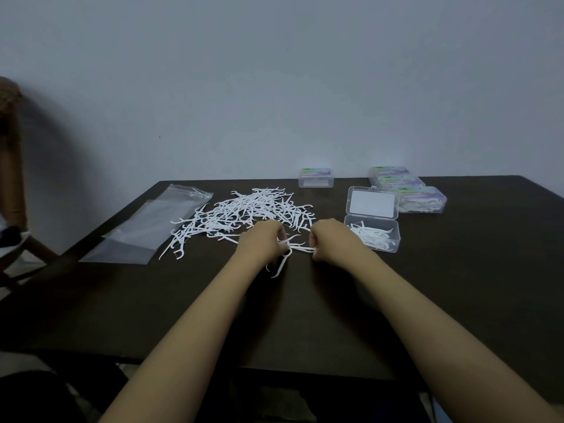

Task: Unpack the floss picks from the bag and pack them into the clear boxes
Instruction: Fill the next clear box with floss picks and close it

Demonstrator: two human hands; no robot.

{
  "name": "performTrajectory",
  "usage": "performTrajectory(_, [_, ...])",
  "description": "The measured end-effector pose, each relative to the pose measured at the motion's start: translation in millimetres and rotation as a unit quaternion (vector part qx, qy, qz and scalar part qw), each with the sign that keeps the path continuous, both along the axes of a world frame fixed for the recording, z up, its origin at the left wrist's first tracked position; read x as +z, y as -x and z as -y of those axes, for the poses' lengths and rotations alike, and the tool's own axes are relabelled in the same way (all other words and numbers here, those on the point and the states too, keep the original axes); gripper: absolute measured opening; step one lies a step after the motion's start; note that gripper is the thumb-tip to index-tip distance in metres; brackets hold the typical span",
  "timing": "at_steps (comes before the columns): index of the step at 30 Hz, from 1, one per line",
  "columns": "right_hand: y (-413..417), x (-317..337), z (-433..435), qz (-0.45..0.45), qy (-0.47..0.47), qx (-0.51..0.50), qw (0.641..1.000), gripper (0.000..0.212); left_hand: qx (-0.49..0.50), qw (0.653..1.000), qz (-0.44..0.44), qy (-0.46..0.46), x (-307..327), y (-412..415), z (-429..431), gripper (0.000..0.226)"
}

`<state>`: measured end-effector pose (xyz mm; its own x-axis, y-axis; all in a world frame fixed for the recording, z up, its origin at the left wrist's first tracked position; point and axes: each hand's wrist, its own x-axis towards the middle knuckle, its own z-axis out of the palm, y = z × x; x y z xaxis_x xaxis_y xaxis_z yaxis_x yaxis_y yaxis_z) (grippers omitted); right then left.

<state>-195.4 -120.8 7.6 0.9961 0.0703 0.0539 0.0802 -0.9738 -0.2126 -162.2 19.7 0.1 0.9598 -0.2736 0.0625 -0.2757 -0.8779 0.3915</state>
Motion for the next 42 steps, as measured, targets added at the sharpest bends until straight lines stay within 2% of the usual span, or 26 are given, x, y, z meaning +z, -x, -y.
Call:
performTrajectory(3, [-1,-1,1,-0.008,0.007,0.001,1.0,0.019,0.001,1.0,-0.005,-0.001,3,0,1,0.007])
performTrajectory(9, [1,1,0,-0.015,0.027,0.0,1.0,0.02,-0.005,1.0,0.012,-0.021,10,3,2,0.009])
performTrajectory(13, [7,5,1,-0.014,0.037,0.007,0.999,0.009,0.003,0.999,0.019,-0.032,14,3,3,0.009])
performTrajectory(16, [8,6,6,-0.015,0.004,0.002,1.0,0.02,0.006,0.999,0.025,-0.032,19,3,3,0.007])
performTrajectory(19, [4,11,14,-0.017,-0.083,-0.007,0.996,0.013,-0.003,0.999,0.027,-0.031,23,0,2,0.01])
performTrajectory(21, [4,18,26,-0.026,-0.182,-0.008,0.983,0.008,-0.013,0.999,0.024,-0.021,25,-2,4,0.01])
performTrajectory(23, [5,26,40,-0.035,-0.313,-0.001,0.949,0.015,-0.022,0.999,0.026,-0.007,28,-3,5,0.01])
performTrajectory(26, [7,32,63,-0.002,-0.491,-0.015,0.871,0.023,-0.026,0.999,0.035,0.008,33,-3,9,0.014])
performTrajectory(28, [6,33,79,0.034,-0.553,-0.047,0.831,0.02,-0.033,0.998,0.042,0.02,36,-3,14,0.014])
performTrajectory(30, [3,32,92,0.081,-0.562,-0.08,0.819,0.018,-0.039,0.997,0.055,0.03,38,-4,18,0.012])
performTrajectory(33, [0,28,100,0.154,-0.517,-0.111,0.834,0.015,-0.048,0.995,0.072,0.051,42,-6,27,0.01])
performTrajectory(35, [-2,24,100,0.167,-0.457,-0.108,0.867,0.013,-0.054,0.992,0.09,0.068,44,-8,33,0.009])
performTrajectory(39, [-5,20,101,0.089,-0.308,-0.065,0.945,0.013,-0.072,0.982,0.098,0.142,47,-12,50,0.01])
performTrajectory(42, [-5,20,104,0.036,-0.28,-0.05,0.958,0.01,-0.097,0.971,0.09,0.198,47,-12,64,0.005])
